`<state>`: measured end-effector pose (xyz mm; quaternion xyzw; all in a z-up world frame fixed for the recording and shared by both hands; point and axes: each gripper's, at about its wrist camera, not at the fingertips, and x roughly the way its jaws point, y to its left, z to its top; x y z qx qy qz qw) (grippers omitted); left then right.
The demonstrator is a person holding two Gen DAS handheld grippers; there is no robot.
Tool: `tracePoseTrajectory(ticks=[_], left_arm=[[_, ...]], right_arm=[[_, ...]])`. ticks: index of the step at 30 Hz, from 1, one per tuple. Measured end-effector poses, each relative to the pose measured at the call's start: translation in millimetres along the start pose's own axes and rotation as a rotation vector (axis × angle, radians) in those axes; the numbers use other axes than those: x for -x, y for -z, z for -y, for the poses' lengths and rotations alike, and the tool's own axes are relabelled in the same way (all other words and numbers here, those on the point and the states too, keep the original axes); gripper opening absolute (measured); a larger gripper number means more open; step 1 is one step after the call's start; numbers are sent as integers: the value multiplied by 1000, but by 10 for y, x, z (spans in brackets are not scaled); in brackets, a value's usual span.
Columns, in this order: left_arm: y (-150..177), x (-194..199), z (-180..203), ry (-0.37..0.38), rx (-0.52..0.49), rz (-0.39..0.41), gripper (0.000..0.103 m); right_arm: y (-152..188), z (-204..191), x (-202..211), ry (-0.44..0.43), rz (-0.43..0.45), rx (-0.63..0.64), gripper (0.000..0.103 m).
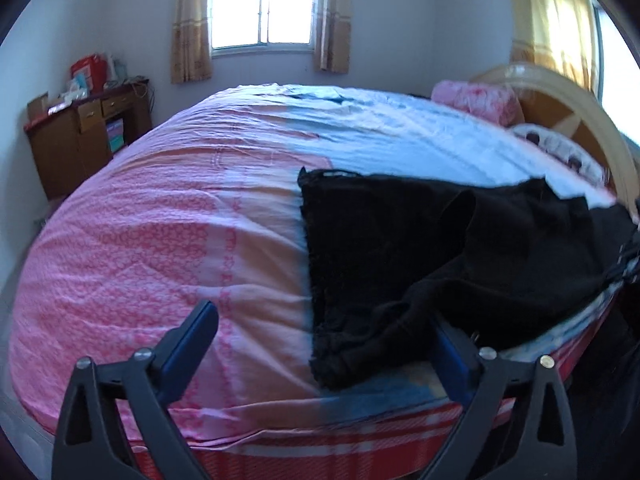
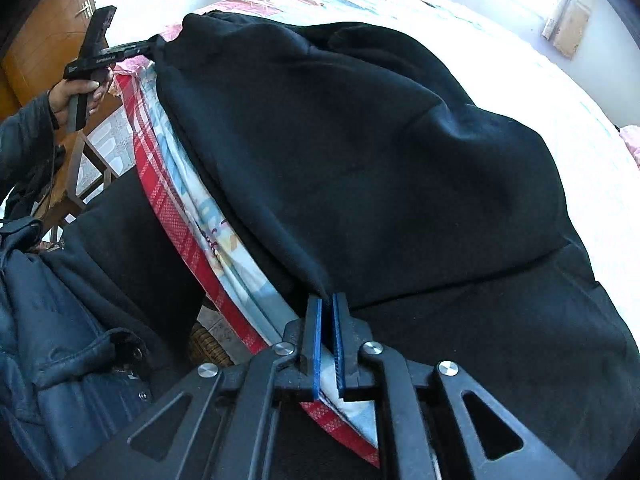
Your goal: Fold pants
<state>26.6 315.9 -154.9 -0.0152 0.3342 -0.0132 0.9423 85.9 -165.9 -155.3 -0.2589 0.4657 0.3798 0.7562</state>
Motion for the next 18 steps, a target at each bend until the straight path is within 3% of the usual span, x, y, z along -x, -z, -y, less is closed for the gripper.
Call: tracePoseTrajectory(ticks=[3, 5, 7, 8, 11, 15, 18], left_arm=[[15, 6, 83, -31, -108, 2, 100], [-32, 12, 120, -33, -143, 8, 94], [-129, 0, 169, 8, -179, -6, 71], [-156, -6, 210, 2, -209, -6, 69], [-163, -12, 273, -15, -257, -9, 72], [-94, 46, 173, 24, -157, 25, 74], [8, 56, 216, 35, -151, 39, 74]], right_arm=[[0, -49, -13, 13, -6, 25, 7], [-8, -75, -12, 21, -16, 40, 8], [-17, -86, -28, 22, -25, 48, 8], [-24, -86, -31, 22, -29, 47, 8], [-70, -92, 25, 7, -38, 52, 8], [-261, -22, 268, -126, -6, 5, 8], [-634, -69, 470, -209, 56, 23, 8]])
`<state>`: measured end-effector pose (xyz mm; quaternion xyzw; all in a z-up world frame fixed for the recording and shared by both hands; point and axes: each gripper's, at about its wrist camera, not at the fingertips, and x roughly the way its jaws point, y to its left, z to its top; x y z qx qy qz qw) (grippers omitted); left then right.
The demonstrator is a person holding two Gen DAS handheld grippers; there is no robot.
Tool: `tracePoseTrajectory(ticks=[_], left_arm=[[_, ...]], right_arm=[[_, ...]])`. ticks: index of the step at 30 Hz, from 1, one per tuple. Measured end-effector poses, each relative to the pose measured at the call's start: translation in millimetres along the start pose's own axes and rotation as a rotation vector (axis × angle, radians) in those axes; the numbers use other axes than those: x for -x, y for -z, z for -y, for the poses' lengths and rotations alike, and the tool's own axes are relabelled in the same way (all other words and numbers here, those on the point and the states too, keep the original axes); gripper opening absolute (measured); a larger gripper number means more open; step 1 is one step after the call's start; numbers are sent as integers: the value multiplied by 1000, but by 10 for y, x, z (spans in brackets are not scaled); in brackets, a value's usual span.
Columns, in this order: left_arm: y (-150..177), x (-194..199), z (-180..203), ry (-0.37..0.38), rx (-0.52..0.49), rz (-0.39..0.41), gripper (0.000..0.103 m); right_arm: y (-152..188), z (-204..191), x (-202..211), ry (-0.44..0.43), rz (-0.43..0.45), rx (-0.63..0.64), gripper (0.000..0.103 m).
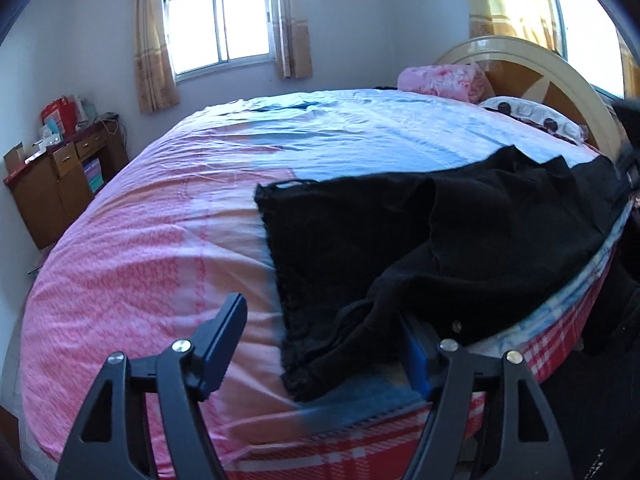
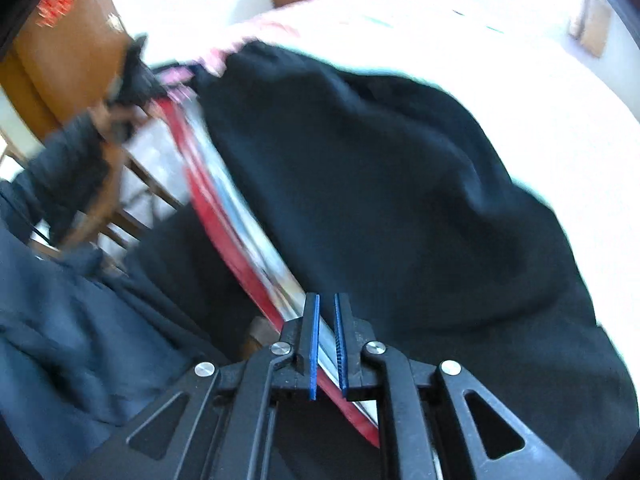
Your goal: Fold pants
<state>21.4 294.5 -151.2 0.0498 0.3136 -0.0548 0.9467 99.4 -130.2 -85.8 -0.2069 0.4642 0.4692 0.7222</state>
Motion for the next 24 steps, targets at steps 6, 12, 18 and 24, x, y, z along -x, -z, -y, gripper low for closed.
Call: tracePoseTrajectory(ticks=[6, 12, 18, 24], left_arm=[[64, -23, 13, 6, 17, 37, 62], [15, 50, 28, 6, -9, 60, 60], [4, 79, -12, 28, 15, 69, 61], [-59, 119, -56, 81, 42, 104, 60]], right_arm=[[-1135, -301, -315, 10, 63, 81, 8], [-2066, -869, -1016, 30, 61, 287, 8], [-2399, -975, -1477, 7, 34, 336, 21], [-2386, -614, -1576, 7, 33, 235, 23]])
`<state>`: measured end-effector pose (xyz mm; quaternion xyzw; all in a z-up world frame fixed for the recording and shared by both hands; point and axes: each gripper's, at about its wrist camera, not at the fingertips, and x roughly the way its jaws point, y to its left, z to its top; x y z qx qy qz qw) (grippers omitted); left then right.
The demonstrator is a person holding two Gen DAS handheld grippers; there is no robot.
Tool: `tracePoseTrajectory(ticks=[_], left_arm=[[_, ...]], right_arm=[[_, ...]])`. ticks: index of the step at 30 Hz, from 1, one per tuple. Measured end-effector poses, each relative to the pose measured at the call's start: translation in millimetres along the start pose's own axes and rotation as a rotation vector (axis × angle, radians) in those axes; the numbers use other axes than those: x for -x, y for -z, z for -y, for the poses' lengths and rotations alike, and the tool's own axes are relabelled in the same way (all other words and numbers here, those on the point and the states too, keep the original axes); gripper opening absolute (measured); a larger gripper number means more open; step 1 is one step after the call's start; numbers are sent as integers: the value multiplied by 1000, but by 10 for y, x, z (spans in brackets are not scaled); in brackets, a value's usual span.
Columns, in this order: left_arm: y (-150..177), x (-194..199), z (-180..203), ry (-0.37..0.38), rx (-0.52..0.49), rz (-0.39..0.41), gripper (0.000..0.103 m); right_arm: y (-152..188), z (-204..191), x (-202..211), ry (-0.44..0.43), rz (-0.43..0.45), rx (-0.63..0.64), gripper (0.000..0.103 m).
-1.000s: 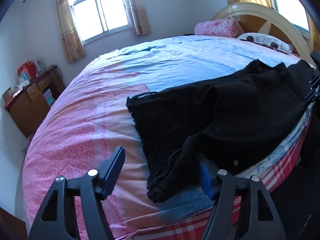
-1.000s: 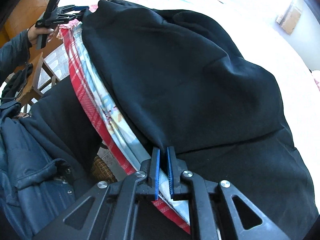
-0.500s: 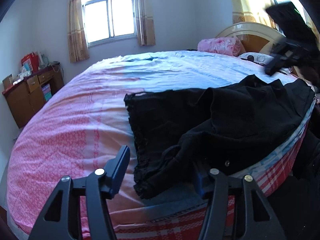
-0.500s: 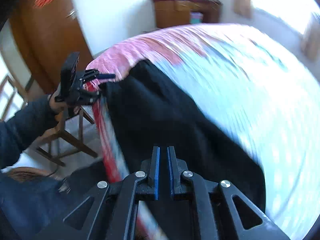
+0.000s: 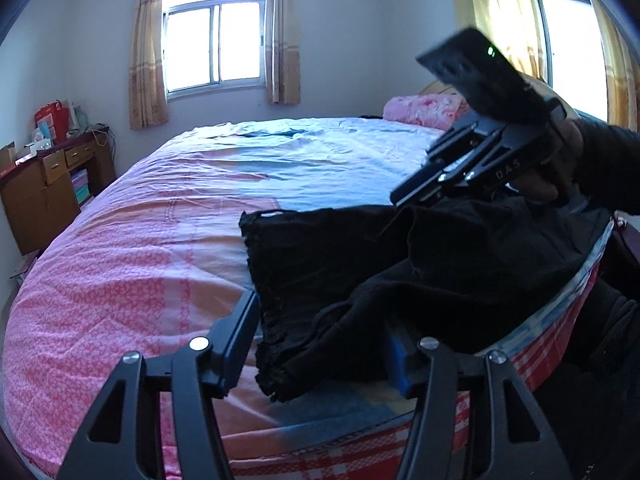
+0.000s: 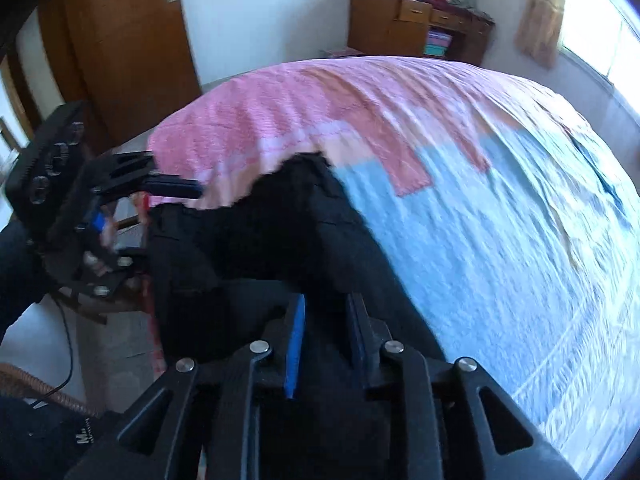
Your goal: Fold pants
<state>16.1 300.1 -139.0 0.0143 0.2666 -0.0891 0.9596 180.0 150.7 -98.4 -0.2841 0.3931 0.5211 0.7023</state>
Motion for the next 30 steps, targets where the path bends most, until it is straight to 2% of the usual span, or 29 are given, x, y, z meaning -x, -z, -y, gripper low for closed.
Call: tracePoseTrajectory(ticks=[5, 11, 15, 19, 21, 24, 25, 28, 30], left_arm=[[-7, -17, 21, -6, 5, 3, 60], [-39, 57, 105, -11, -10, 12, 60], [-85, 71, 130, 0, 3, 25, 60], [-99, 46, 143, 6, 19, 25, 60], [-97, 31, 138, 10, 38, 20, 60], [-93, 0, 138, 8, 55, 11, 60], [-92, -6, 143, 5, 58, 7, 60], [-106, -32, 167, -5, 57, 1, 60], [-111, -39, 187, -18, 53, -1, 60]], right_arm=[[100, 227, 5, 26, -15, -61, 24], [231, 462, 316, 74, 29, -110, 24], [347, 687, 782, 149, 63, -138, 24], [470, 1095, 1550, 245, 134, -218, 24], [506, 1250, 1912, 325, 164, -242, 24], [553, 1518, 2386, 427, 204, -313, 35], [560, 1593, 2479, 446, 216, -336, 39], [559, 1806, 2669, 474, 269, -413, 40], [561, 1859, 2622, 437, 283, -456, 41]])
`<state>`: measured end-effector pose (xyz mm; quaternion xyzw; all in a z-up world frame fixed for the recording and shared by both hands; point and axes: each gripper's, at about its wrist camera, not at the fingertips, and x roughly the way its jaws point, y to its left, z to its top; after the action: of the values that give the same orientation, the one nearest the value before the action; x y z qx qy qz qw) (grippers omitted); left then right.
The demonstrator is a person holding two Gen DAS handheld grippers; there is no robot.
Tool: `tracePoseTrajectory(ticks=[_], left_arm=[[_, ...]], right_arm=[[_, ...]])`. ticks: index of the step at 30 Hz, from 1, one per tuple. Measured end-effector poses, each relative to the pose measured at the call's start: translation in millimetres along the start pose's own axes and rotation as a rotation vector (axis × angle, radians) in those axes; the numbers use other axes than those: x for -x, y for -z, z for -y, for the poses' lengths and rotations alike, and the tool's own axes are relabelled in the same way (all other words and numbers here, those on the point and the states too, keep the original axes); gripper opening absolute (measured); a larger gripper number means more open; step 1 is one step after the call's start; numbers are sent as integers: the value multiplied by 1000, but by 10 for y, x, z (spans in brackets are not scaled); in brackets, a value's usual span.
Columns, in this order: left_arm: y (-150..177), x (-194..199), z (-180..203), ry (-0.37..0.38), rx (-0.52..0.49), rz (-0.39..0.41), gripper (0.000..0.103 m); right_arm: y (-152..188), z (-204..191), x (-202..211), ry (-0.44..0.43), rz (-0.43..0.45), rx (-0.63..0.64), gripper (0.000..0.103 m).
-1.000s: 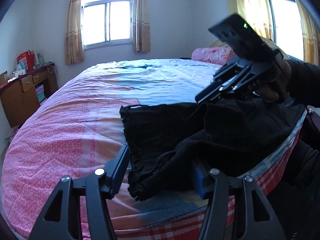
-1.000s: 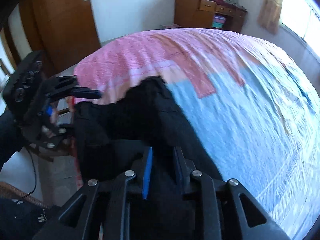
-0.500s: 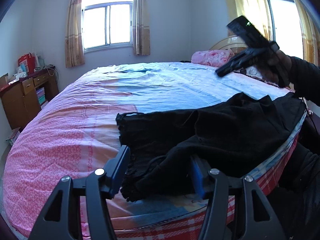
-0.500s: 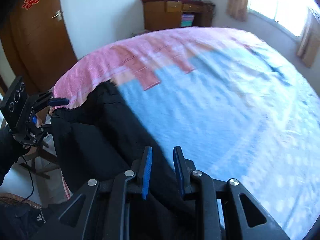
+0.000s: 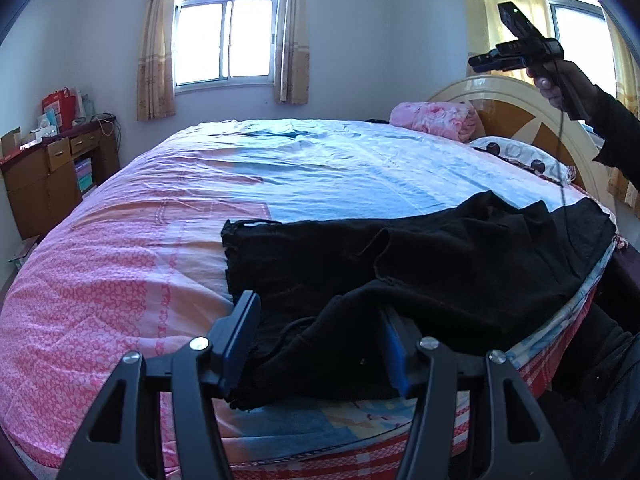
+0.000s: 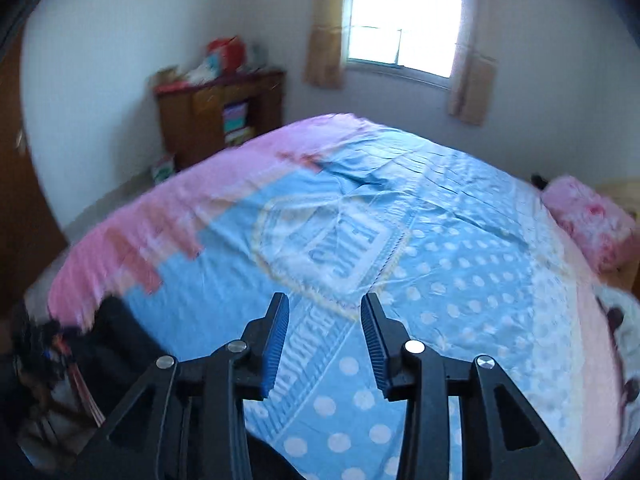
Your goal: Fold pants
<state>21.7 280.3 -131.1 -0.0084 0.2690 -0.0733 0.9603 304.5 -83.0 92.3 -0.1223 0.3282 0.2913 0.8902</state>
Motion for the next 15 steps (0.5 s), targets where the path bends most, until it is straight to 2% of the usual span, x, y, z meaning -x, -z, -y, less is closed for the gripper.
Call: tracePoseTrajectory(ticks=[3, 10, 15], left_arm=[[-1, -21, -2, -11, 13, -4, 60], [8, -91, -1, -51, -23, -26, 60], [30, -97, -29, -43, -39, -25, 60]], right_arm=[[198, -269, -228, -98, -26, 6, 41], [779, -1457, -1255, -336, -231, 153, 41], [766, -2192, -1682, -465, -281, 221, 41]])
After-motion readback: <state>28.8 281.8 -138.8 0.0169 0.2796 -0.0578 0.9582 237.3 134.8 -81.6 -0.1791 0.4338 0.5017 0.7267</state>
